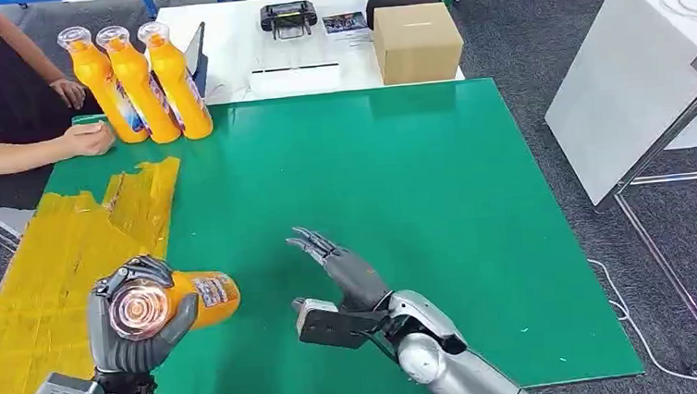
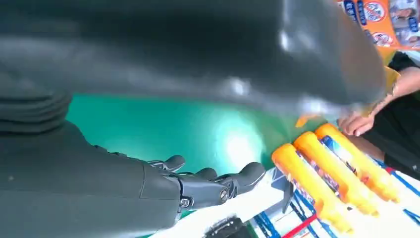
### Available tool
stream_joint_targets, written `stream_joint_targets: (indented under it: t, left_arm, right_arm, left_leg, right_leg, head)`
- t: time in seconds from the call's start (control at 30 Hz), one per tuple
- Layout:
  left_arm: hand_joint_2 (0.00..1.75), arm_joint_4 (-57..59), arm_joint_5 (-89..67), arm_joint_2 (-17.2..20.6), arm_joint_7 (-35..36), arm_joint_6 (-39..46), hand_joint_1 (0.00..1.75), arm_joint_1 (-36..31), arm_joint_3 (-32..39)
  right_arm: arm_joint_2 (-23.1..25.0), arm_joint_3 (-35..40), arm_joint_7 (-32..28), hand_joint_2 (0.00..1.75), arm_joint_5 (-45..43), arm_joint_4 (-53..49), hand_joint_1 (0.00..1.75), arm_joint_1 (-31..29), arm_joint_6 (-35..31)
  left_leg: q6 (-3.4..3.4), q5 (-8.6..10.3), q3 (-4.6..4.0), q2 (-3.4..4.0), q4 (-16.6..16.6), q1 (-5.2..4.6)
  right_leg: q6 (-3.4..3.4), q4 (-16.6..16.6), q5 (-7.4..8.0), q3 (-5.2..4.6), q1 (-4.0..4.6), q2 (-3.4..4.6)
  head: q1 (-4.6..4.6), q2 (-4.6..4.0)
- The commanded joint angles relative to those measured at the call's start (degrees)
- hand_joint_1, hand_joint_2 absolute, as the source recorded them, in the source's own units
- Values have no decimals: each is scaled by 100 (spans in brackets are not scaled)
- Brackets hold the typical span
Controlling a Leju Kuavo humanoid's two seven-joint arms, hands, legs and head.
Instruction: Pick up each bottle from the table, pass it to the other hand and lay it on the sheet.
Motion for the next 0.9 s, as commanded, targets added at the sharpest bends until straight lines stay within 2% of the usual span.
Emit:
stream_joint_targets:
  t: [0.03, 0.07, 0.17, 0.23, 0.27, 0.4, 0.47, 0.6, 0.9]
  left_arm:
    - [175, -115, -2111, 308, -9, 2294, 175, -94, -232]
    - [175, 23, -3333, 244, 99, 3157, 175, -111, -151]
    - [175, 683, -4078, 490, 849, 3190, 175, -274, -260]
    - [175, 1374, -5051, 618, 1258, 3725, 175, -391, -190]
    - [175, 1656, -5429, 680, 1419, 3882, 175, -419, -182]
    - [175, 3126, -6661, 951, 2231, 4017, 175, -694, -113]
    - [175, 3541, -6557, 1037, 2221, 4021, 175, -799, -133]
    - [175, 3565, -6525, 1046, 2209, 4042, 175, -821, -136]
    - [175, 4311, -6504, 1180, 2267, 3581, 175, -974, -39]
  right_arm:
    - [-321, -154, -24, 0, 70, -491, 0, 110, 17]
    - [-413, -157, -29, 0, 74, -639, 0, 151, 8]
    - [-599, -258, -77, 0, 48, -916, 0, 294, -8]
    - [-740, -306, -188, 0, -41, -1074, 0, 338, 35]
    - [-781, -324, -221, 0, -90, -1108, 0, 321, 53]
    - [-834, -321, -300, 0, -262, -1036, 0, 61, 207]
    - [-803, -293, -314, 0, -278, -965, 0, -18, 236]
    - [-786, -281, -313, 0, -270, -955, 0, -18, 227]
    - [-779, -129, -316, 0, -290, -829, 0, -156, 273]
  left_leg:
    - [2, -9, 12, -13, 3, 1]
    - [3, -14, 18, -18, 4, 1]
    - [3, -13, 22, -20, 0, -1]
    - [2, -6, 27, -29, -11, -4]
    - [3, -1, 34, -42, -18, -5]
    - [2, -4, 40, -11, -16, -7]
    - [1, 4, 31, -5, -21, -10]
    - [1, -4, 24, 1, -9, -4]
    - [0, -4, 21, 4, -8, -4]
  right_leg:
    - [0, -1, -10, 17, 1, -9]
    - [0, 1, -16, 24, 1, -13]
    - [0, -2, -17, 28, -1, -15]
    - [-1, -10, -14, 34, -4, -26]
    - [0, -18, -13, 44, -5, -38]
    - [-2, -13, -6, 37, -7, -5]
    - [-2, -13, -1, 23, -11, -6]
    - [-1, -5, -5, 20, -5, 1]
    - [0, -5, -3, 19, -4, 5]
  head:
    - [0, 0]
    - [0, 0]
    - [0, 0]
    - [-2, 0]
    - [0, 0]
    - [0, 0]
    - [-2, 0]
    - [0, 0]
    - [-2, 0]
